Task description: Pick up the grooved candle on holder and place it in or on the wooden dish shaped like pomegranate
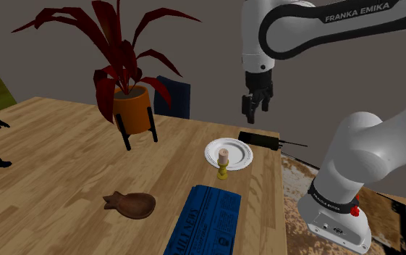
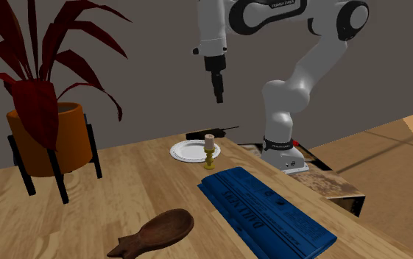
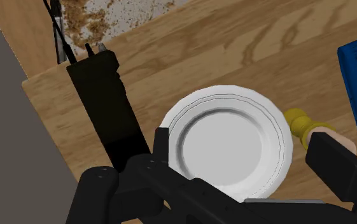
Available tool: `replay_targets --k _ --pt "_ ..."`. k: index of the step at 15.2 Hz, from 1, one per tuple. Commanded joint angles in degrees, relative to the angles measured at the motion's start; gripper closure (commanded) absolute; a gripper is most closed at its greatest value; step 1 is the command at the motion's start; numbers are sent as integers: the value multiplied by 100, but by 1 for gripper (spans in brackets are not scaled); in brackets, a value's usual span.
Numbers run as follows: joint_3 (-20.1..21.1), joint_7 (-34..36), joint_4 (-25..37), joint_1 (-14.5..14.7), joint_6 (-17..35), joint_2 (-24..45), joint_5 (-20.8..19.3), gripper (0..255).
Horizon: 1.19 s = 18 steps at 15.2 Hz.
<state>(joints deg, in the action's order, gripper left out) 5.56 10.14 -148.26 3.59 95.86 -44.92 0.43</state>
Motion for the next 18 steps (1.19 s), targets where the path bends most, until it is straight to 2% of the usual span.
replay_targets --k 1,6,11,18 --pt "181 249 -204 107 409 50 226 0" --pt "672 827 -558 370 1487 388 737 0" --pt "1213 1398 -680 579 2663 1022 1142 0" --pt "1312 1402 -961 578 3247 1326 1192 0"
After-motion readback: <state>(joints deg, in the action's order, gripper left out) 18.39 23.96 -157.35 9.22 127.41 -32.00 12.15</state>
